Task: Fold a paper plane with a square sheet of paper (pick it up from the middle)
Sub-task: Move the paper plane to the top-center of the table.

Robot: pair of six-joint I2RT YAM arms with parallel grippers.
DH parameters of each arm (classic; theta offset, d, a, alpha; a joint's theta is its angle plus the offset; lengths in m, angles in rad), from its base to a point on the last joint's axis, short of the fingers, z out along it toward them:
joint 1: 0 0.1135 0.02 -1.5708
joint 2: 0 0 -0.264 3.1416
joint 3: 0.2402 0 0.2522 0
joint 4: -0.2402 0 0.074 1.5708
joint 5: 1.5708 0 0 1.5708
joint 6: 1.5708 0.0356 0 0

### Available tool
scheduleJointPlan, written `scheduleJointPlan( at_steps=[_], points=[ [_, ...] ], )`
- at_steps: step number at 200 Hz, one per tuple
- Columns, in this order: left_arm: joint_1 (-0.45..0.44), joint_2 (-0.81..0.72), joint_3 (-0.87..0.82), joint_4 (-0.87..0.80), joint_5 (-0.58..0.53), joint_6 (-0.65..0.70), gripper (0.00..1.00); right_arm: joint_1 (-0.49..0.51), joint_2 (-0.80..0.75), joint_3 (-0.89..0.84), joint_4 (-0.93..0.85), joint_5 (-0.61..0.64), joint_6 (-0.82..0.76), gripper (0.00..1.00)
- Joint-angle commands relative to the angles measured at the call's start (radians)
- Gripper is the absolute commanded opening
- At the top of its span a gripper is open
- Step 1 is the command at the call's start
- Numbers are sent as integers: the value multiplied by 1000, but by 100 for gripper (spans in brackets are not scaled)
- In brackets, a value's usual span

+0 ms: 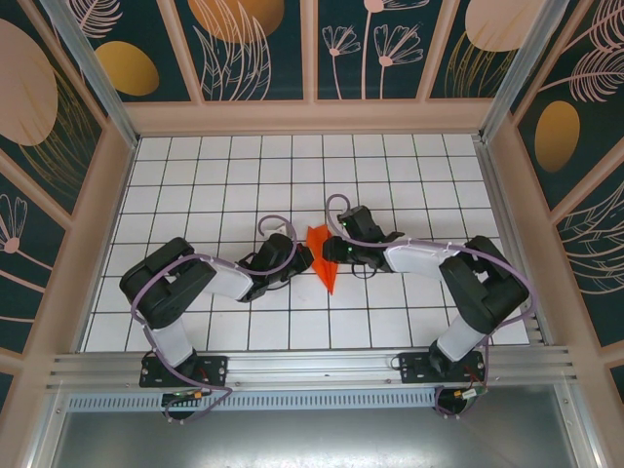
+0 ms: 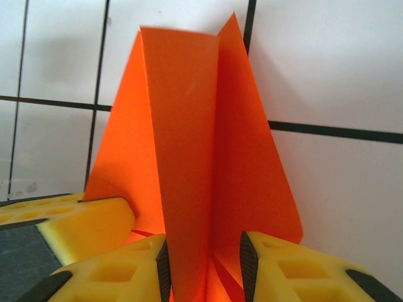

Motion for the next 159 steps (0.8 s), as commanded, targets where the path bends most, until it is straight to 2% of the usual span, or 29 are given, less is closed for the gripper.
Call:
scheduleJointPlan(
  at_steps=[1, 29, 70, 159],
  points=[
    [9, 11, -3, -19, -3, -10, 0, 16, 9, 21, -41, -8, -17, 41],
    [9, 15, -1, -22, -3, -11, 0, 29, -6, 6, -44, -42, -2, 49],
    [11, 11, 6, -33, -4, -7, 0, 43, -36, -19, -43, -104, 47, 49],
    [11, 10, 19, -46, 6, -1, 0, 112, -54, -20, -98, -30, 132, 46]
  ],
)
